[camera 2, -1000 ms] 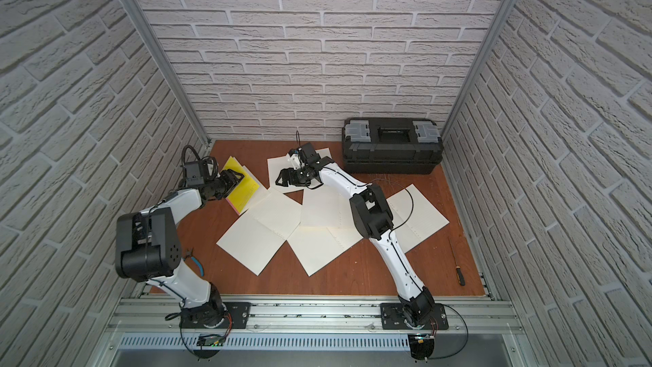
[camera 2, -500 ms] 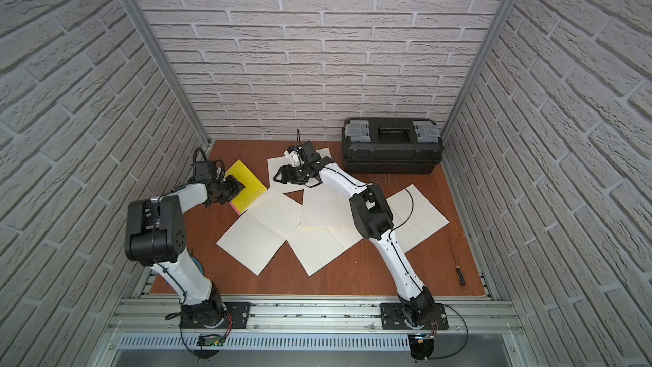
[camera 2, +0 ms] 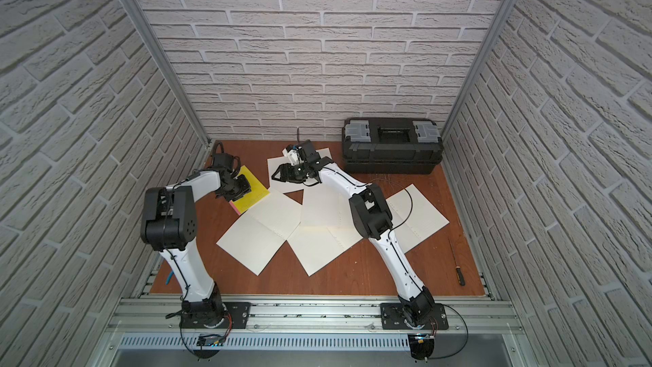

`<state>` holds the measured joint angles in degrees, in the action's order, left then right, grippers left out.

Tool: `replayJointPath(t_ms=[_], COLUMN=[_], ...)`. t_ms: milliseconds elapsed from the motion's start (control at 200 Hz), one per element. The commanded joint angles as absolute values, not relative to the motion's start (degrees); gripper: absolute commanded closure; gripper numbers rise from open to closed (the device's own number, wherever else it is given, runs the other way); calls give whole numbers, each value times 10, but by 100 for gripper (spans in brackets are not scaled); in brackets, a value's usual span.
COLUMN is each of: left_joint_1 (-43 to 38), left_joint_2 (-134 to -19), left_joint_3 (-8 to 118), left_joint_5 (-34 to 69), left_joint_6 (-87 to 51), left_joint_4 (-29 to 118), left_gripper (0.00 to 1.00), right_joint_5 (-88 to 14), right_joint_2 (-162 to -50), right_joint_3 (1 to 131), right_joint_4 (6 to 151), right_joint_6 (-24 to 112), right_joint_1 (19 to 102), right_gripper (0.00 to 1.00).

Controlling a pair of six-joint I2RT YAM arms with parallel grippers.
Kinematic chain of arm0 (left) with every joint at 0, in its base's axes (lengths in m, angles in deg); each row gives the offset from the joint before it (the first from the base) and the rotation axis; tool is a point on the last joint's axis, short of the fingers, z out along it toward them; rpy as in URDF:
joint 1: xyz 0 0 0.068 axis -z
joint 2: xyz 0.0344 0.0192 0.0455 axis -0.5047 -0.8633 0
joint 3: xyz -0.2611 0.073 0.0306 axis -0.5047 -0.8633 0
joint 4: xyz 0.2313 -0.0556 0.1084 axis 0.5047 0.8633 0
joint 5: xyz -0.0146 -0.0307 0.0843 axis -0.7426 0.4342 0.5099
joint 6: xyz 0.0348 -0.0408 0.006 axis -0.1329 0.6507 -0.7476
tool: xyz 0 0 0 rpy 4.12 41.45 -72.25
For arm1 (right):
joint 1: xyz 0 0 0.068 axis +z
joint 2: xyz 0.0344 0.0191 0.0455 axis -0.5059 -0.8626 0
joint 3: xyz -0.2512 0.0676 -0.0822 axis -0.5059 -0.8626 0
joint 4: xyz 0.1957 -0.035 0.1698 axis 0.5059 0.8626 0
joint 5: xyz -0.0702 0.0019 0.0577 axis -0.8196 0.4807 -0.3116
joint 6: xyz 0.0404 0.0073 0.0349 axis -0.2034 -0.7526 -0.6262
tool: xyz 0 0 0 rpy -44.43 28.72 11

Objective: Close the notebook
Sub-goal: Adjust the notebook at the center of the board.

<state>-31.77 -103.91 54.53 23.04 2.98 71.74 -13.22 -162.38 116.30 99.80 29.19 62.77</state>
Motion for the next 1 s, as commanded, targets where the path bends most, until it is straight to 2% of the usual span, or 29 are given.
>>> replayJointPath(t_ms=[0,195,360,545,995], left_joint_1=[-313,-313,-315,-319,-336], left_joint_2=[-1028,-969,-935,-926,-927], left_joint_3=[532,494,469,452,423], left_joint_5=[268,297,324,334,313], left_joint_6=[32,52,63,71,84], left_joint_4=[759,761,771,769,739], left_gripper=[55,49,46,42,41], right_joint_5=[-116,-104,-107,-150,-253], right_joint_2=[-1638,-1653,-1661,-1668,-1706], right_joint_3=[1183,1188,1193,1212,1268], right_joint_4=[974,962,959,992,1037], right_joint_6=[283,271,268,296,336], right_joint_1=[634,638,645,664,700], right_gripper=[39,47,50,47,46])
